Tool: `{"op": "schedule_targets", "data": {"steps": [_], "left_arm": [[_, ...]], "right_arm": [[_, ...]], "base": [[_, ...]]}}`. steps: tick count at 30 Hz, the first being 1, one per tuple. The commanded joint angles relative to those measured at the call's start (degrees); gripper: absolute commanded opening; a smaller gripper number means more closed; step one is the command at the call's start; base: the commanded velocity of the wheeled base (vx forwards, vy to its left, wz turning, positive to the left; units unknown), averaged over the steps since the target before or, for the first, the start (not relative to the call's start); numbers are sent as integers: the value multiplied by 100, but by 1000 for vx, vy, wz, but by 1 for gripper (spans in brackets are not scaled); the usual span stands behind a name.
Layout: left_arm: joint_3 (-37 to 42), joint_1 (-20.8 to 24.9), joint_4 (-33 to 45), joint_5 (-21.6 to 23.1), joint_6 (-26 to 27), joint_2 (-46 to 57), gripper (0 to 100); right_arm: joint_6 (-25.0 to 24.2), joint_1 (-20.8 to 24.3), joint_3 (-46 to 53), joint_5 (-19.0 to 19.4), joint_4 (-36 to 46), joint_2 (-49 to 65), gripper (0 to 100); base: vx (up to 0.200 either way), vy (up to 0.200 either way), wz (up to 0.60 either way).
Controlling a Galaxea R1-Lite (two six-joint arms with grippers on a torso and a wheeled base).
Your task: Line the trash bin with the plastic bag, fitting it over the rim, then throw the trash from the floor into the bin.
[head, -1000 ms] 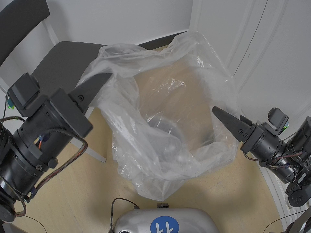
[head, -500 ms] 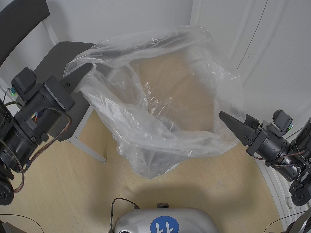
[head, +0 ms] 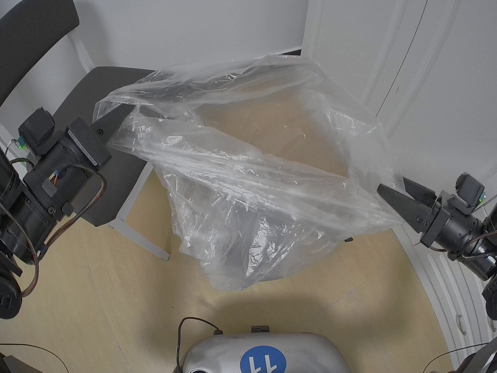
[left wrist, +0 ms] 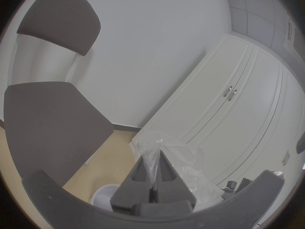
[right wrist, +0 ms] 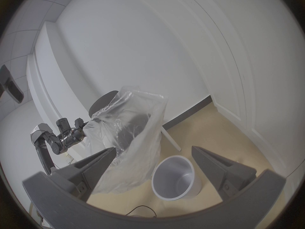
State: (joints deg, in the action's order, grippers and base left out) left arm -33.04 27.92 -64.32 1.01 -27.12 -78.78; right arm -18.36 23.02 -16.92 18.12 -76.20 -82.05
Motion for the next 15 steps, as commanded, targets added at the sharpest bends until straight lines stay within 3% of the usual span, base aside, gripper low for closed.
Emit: {"op": "schedule_targets", "data": {"steps": [1, 9, 15], "left_arm": [[-10, -76, -11, 4, -3, -33, 0], [-10, -199, -2, 127, -12, -24, 0], [17, 82, -11, 110, -12, 73, 0]], "right_arm": [[52, -306, -31, 69, 79, 410, 100], [157, -605, -66, 166, 106, 506, 100], [148, -368, -75, 447, 563, 278, 100]], "base": [[0, 0, 0], [0, 0, 0], [0, 0, 0]]}}
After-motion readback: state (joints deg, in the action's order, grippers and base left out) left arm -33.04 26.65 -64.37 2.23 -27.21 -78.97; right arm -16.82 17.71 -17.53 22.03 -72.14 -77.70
